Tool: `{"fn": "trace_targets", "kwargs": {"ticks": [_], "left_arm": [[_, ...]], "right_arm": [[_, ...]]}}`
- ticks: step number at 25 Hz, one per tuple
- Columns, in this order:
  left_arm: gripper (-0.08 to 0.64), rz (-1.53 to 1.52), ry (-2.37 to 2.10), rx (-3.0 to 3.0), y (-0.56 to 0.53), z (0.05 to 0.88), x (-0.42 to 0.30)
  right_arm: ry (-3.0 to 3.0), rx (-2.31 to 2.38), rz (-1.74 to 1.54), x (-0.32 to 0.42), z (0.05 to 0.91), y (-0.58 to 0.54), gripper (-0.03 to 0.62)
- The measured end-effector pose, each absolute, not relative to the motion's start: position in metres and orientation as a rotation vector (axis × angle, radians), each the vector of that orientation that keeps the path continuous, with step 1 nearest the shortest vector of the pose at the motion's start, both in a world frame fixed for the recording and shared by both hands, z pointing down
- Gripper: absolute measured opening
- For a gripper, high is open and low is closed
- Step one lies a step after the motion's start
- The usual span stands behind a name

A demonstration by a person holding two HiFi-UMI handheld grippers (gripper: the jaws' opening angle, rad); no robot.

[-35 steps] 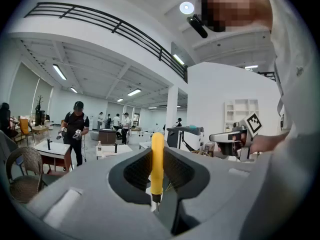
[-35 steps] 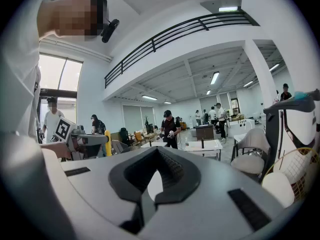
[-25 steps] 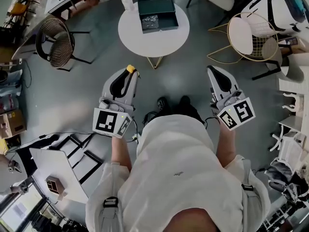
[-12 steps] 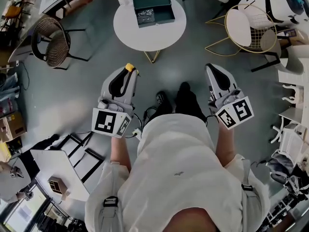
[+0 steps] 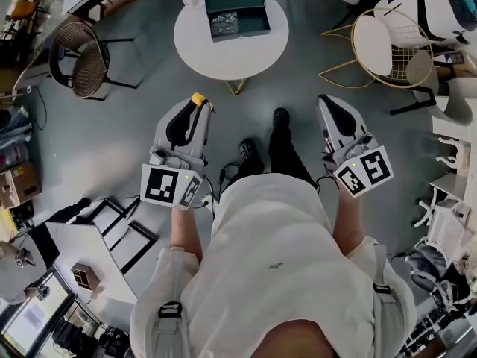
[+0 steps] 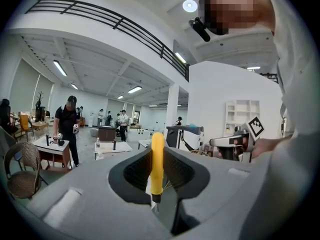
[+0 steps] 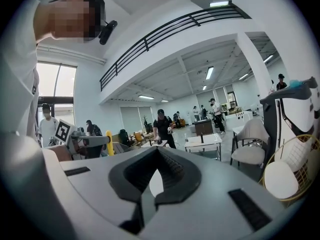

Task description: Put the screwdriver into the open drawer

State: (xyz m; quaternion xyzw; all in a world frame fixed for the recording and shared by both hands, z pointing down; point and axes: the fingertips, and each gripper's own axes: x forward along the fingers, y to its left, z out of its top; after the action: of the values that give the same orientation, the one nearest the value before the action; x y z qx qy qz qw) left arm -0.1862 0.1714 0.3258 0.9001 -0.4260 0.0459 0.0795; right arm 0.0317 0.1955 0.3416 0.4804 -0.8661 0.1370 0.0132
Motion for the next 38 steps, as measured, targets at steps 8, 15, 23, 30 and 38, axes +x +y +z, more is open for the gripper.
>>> {"fn": "trace_targets", "kwargs": {"ticks": [8, 15, 23, 30, 38], "left_arm": [[0.074, 0.120, -1.360, 2.671, 0.138, 0.308, -0.151], [0.074, 0.096, -1.445, 2.643, 0.108, 0.295, -0.112], [0.074, 0.074, -1.514, 2.600, 0.086, 0.296, -0.075], [0.074, 0.085, -1.566, 2.557, 0.074, 0.301, -0.054], [0.074, 0.167, -1.598, 2.518, 0.070, 0.309, -0.049]], "right_arm": [[-2.770, 1.416, 0.412, 0.067, 0.334, 0.145, 0.006], [-2.835, 1.330, 0.378, 0.103, 0.325, 0.100, 0.006], [-2.882, 1.221, 0.386, 0.131, 0.329, 0.065, 0.006], [-2.899, 1.146, 0.419, 0.147, 0.336, 0.042, 0.006], [-2.923, 1.084, 0.490, 0.146, 0.350, 0.036, 0.006]]}}
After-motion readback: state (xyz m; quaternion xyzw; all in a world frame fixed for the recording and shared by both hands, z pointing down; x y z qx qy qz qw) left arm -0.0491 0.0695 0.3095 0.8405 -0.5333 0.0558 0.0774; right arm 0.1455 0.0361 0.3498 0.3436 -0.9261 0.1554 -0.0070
